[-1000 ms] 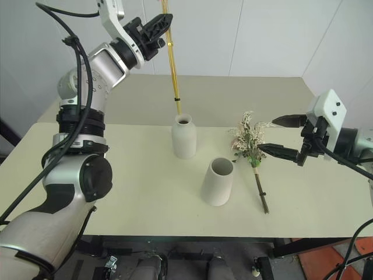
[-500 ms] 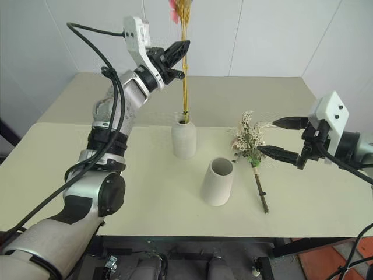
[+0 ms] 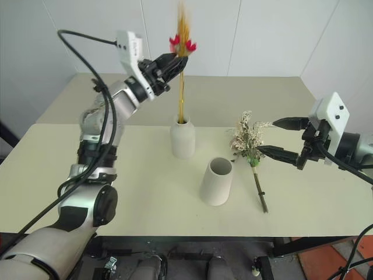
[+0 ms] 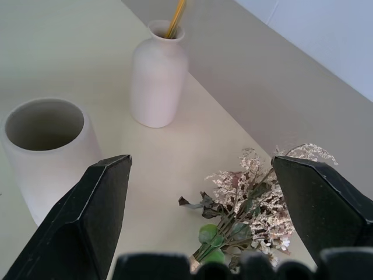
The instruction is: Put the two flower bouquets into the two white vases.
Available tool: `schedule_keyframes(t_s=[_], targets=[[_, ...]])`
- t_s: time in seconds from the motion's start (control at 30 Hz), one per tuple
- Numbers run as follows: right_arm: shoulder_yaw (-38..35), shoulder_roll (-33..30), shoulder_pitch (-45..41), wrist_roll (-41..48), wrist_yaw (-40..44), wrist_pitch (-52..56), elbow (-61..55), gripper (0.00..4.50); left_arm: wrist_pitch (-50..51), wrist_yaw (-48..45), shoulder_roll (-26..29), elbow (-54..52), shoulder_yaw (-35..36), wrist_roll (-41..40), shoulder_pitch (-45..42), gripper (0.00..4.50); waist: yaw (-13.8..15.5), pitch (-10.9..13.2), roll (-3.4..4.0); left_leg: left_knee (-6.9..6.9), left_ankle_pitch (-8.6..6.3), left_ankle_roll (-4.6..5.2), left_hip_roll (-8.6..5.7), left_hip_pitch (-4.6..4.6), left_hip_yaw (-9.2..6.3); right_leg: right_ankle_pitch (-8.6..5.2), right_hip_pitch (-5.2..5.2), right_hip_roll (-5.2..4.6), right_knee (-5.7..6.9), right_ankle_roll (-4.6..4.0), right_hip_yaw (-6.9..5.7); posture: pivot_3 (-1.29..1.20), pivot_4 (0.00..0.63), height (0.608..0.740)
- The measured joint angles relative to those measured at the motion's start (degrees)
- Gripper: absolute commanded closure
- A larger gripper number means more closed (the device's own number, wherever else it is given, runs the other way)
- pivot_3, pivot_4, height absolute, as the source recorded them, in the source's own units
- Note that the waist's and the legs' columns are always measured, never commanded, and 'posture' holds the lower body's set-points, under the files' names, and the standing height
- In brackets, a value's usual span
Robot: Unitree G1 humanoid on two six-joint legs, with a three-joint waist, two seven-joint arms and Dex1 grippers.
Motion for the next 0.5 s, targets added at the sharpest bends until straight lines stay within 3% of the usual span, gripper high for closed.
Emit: schedule_keyframes(t_s=[0.1, 0.2, 0.33, 0.5], targets=[[-0.01, -0.64, 0.69, 0.06, -0.04, 0.93, -0.02, 0.00, 10.22, -3.92, 9.86, -10.76, 0.81, -4.99, 8.74, 0.03, -0.56, 0.01, 0.02, 0.00, 0.00, 0.00, 0.03, 0.03, 0.00, -0.01, -0.02, 0.02, 0.09, -0.02, 0.03, 0.00, 0.150, 0.740], [0.31, -1.96, 0.82, 0.12, -0.38, 3.35, 0.12, 0.00, 15.89, -11.12, 20.43, -18.64, 1.50, -8.79, 15.45, 0.03, -0.51, 0.02, 0.03, 0.02, 0.00, 0.00, 0.03, 0.13, 0.03, -0.02, 0.06, 0.01, 0.09, -0.02, 0.03, 0.00, 0.150, 0.740], [3.69, -2.24, -1.55, 0.44, -2.11, 8.26, 0.13, 0.00, 11.75, -24.76, 32.23, -23.69, 1.26, -9.52, 23.68, 0.03, -0.26, 0.01, 0.04, -0.04, 0.00, -0.01, 0.09, 0.27, 0.12, -0.13, 0.15, 0.02, 0.01, -0.04, 0.03, 0.00, 0.150, 0.740], [13.87, -1.47, -12.94, 0.54, -8.11, 24.65, 2.47, 0.00, 8.08, -37.28, 36.72, -24.14, 1.14, -12.37, 24.59, 0.03, 0.37, 0.02, 0.04, -0.03, 0.00, -0.01, 0.18, 0.19, 0.17, -0.14, 0.02, 0.05, -0.04, -0.15, 0.04, 0.00, 0.150, 0.740]])
